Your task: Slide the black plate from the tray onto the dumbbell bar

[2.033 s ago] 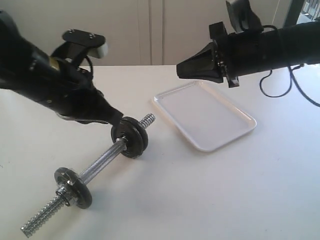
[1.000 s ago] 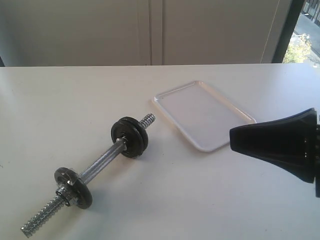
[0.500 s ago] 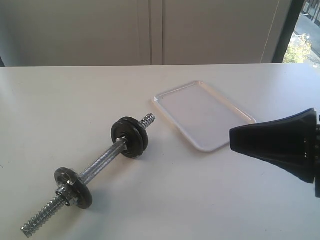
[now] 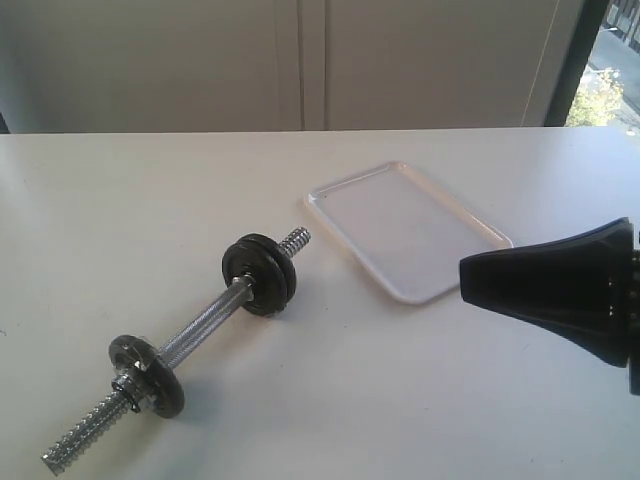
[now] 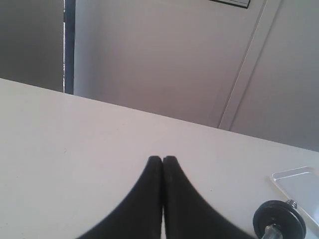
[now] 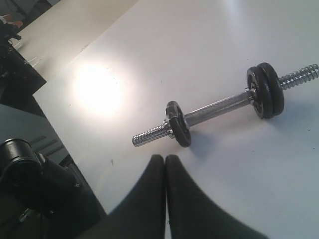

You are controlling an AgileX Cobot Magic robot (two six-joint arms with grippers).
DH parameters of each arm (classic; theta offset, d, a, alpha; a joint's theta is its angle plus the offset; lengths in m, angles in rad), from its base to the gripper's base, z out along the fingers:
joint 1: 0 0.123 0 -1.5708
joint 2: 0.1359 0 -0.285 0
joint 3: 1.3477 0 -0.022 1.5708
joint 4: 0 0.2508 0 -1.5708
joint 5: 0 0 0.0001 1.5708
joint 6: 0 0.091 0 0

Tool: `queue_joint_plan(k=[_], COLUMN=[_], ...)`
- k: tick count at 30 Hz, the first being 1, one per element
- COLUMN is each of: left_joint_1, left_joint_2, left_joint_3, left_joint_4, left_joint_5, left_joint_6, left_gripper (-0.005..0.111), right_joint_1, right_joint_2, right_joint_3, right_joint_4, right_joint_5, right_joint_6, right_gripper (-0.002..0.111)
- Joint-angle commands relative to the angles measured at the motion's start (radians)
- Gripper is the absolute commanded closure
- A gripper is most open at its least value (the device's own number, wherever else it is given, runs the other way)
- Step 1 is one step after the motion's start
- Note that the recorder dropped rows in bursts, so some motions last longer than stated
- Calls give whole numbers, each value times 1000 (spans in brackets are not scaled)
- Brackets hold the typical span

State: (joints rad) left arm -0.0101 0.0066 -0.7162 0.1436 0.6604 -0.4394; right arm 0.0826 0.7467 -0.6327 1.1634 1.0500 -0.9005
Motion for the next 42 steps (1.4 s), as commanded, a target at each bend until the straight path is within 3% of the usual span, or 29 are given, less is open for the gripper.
queue_joint_plan(k=[1,9,14,17,19,25,29,42], left_joint_1=[-3,-3,-3,-3,-3,-3,-3,-3], left_joint_2=[-7,-7,-7,-7,-7,-7,-7,-7], left_joint_3=[5,61,182,242,274,396,491,716], left_joint_4=[0,-32,-272,-344,-325,-383,-383,-418], left_joint_5=[-8,-22,-40,-43,-81,-426,-473,-446], left_joint_6=[-6,-6,-6,3,110,674,794,664], left_gripper=[107,107,107,107,107,107,107,107], right_joint_1=[-4,-4,-4,-4,-4,-4,-4,-4], right_joint_2=[-5,-5,-5,-5,-5,-5,-5,-5], right_joint_3=[6,6,6,6,6,6,6,6], right_joint_4=[7,7,7,7,7,7,7,7], right_joint_5=[-3,-3,-3,-3,-3,-1,-1,-1], right_joint_6=[1,1,1,1,1,1,1,1], right_gripper=[107,107,107,107,107,107,107,107])
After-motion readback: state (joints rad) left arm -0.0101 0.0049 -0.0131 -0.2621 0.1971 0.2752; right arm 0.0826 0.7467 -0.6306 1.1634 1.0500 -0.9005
